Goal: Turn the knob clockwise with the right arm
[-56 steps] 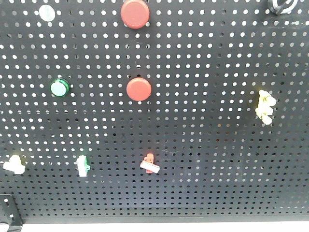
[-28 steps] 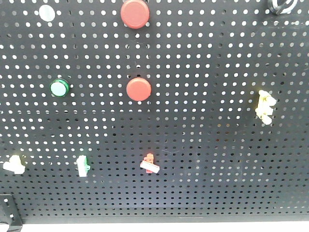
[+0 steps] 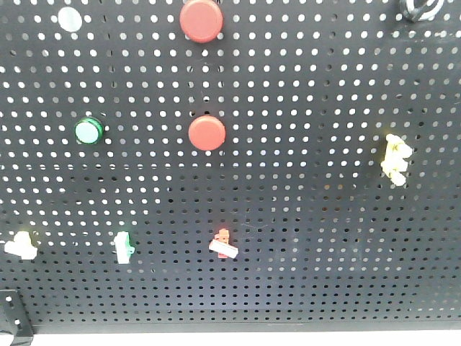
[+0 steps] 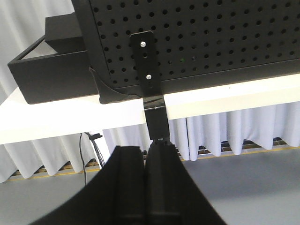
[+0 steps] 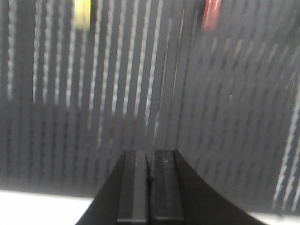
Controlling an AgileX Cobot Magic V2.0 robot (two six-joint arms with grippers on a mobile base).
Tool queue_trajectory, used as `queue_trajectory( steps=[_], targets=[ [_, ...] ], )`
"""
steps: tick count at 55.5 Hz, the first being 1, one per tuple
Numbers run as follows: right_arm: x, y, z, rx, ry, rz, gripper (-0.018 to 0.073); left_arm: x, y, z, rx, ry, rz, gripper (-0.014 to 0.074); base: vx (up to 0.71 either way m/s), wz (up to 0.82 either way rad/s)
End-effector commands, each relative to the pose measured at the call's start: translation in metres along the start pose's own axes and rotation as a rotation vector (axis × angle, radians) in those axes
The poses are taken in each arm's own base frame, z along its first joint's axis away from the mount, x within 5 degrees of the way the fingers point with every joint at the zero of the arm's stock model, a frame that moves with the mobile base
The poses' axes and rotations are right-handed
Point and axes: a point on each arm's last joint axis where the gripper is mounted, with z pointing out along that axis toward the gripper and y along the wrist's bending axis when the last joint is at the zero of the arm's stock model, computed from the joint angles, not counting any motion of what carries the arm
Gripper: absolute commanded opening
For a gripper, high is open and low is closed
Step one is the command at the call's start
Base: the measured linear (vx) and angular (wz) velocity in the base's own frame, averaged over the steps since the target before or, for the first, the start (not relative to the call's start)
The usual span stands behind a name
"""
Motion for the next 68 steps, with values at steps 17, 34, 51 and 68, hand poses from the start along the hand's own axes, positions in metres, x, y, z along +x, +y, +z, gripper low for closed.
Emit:
queue_trajectory(
  steps=[17,34,51,68],
  targets=[
    [0.009,0.000,-0.001,0.001,0.055,-0.039,-0.0008,0.001,-0.001,0.001,0.004,-0.068,-0.008,-0.0006,0.00,0.00],
    [0.013,0.001,-0.001,-0.003,0.105,-0.039,-0.0008,0.001,-0.001,0.001,0.004,-0.068,-0.008,-0.0006,0.00,0.00],
    [0.013,0.001,-0.001,-0.003,0.105,-0.039,-0.0008,0.001,-0.001,0.001,0.004,-0.068,-0.008,-0.0006,0.00,0.00],
    [0.013,0.001,-0.001,-0.003,0.104,-0.039,-0.0008,0.001,-0.001,0.001,0.004,-0.068,-0.008,-0.0006,0.00,0.00]
  ],
)
